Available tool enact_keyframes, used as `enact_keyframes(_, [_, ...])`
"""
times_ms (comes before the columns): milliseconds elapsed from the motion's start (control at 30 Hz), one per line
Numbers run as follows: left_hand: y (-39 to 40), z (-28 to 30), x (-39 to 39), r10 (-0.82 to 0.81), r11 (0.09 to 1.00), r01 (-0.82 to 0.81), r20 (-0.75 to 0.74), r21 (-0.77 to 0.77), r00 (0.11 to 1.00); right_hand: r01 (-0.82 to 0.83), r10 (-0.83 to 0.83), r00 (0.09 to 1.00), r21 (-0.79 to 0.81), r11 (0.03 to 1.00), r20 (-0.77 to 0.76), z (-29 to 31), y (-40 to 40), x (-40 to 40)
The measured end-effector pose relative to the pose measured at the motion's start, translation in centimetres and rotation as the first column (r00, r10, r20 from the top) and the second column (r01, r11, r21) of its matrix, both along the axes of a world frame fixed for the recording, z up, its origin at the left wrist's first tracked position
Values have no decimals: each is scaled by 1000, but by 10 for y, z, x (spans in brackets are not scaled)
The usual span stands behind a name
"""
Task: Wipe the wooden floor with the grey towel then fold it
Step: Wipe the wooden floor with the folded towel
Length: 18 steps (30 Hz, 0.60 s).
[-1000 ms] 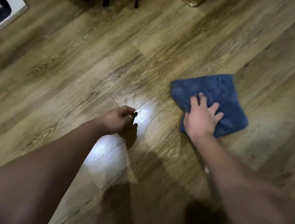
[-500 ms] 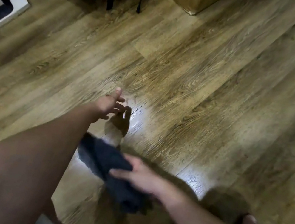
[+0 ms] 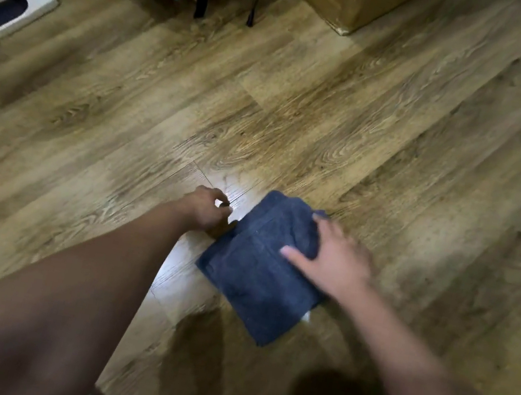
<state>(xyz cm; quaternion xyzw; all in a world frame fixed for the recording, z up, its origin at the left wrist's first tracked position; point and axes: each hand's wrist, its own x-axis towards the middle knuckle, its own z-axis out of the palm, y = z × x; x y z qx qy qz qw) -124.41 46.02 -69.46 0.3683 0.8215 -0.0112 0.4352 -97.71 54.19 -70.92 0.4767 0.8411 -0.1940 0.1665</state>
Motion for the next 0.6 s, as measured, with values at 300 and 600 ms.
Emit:
enact_keyframes(300, [9,22,32,-360,919,332,104,214,927,-46,-167,890,-448,893,-424,5,-20,-12])
enact_keyframes(600, [50,54,49,-201,957,272,438,-105,876,-122,-291,746,-552,825,-599,32,15,9])
